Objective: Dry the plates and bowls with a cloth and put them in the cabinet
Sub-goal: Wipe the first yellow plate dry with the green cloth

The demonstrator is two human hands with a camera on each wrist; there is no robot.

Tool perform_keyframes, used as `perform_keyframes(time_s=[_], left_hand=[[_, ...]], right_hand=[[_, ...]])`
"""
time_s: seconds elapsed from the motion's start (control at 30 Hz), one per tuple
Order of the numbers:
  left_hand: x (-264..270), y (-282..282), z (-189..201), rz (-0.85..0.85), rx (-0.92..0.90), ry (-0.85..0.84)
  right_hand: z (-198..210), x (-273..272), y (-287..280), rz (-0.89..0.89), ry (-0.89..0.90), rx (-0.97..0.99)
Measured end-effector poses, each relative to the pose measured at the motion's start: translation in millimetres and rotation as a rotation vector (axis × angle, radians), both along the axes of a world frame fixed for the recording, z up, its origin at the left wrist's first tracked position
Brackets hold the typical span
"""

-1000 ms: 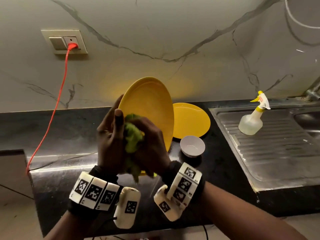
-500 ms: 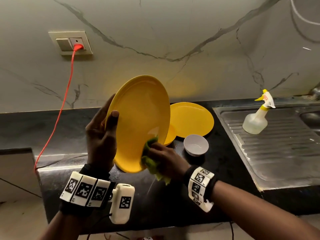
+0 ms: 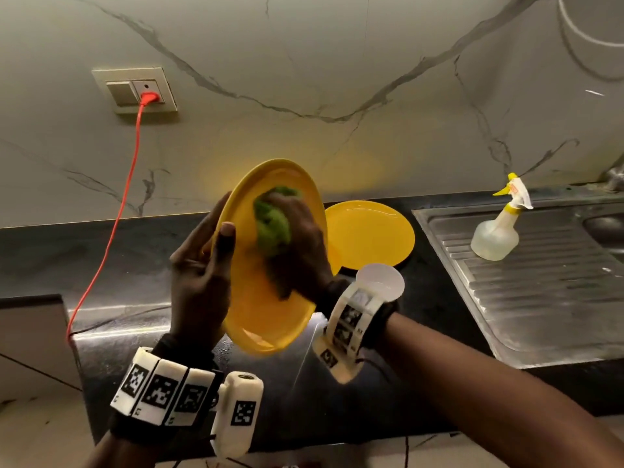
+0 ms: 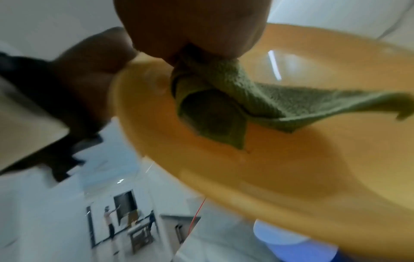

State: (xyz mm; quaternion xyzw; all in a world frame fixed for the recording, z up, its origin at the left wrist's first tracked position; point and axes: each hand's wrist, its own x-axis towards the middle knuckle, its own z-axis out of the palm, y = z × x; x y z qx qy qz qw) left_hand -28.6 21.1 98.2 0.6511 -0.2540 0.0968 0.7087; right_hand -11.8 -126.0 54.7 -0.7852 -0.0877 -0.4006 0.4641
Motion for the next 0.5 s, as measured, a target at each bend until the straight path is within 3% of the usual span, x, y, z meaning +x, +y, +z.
perform_keyframes(time_s=[0.1, 0.17, 0.33, 0.43, 0.5], left_hand=[[2.3, 0.8, -4.7, 0.009, -0.013, 0.008], [0.5, 1.1, -6.3, 0.013, -0.017, 0.036], [4.9, 4.8, -10.9, -0.009, -0.021, 0.074], [0.6, 5.2, -5.0, -0.019, -0.025, 0.091], [-2.4, 6.8, 1.0, -0.018, -0.029, 0.057]], right_hand=[[-11.3, -28.5, 41.7, 0.223, 0.031, -0.043], [-20.7, -34.6, 48.6, 0.282, 0.037, -0.108], [-5.3, -2.7, 13.0, 0.068, -0.004, -0.244], [1.8, 17.0, -29.6, -0.097, 0.067, -0.104], [-16.1, 19.1, -53.9, -0.158, 0.228, -0.032]])
